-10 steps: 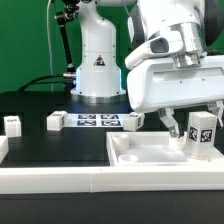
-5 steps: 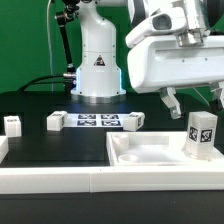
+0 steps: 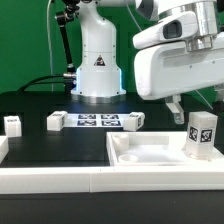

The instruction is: Assemble square table

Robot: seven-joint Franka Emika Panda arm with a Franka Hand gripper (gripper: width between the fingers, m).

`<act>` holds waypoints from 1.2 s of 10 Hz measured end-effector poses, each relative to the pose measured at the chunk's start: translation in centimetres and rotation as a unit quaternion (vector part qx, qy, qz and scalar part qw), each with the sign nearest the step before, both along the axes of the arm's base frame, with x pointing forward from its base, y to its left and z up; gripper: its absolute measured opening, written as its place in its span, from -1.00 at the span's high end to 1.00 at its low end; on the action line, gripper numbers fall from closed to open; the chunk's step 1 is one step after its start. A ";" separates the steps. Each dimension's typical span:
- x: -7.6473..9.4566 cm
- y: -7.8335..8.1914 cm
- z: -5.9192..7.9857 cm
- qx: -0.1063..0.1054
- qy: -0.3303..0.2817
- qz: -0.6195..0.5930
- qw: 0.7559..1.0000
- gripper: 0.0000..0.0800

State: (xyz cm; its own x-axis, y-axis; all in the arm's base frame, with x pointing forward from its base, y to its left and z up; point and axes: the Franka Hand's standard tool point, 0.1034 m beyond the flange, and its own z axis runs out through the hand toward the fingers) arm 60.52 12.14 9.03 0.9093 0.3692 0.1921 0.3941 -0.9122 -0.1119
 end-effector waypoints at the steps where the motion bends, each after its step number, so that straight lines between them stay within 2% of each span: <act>1: -0.3 0.2 0.2 -0.004 0.040 0.010 0.999 -0.62; 2: 0.0 0.4 0.6 -0.003 0.055 0.014 0.998 -0.62; 3: -0.7 0.6 0.5 -0.007 0.093 0.017 0.995 -0.62; 4: -0.4 0.8 0.5 -0.006 0.097 0.018 0.995 -0.62; 6: -0.4 0.5 0.1 -0.006 0.097 0.000 0.995 -0.62; 8: 0.4 0.5 0.2 -0.026 0.075 0.000 0.997 -0.62; 12: 0.6 0.2 0.0 -0.026 0.067 0.013 0.997 -0.62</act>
Offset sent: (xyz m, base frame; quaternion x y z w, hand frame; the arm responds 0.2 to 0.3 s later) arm 0.0000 0.0000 0.0000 0.0000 -0.0650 0.0000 0.9979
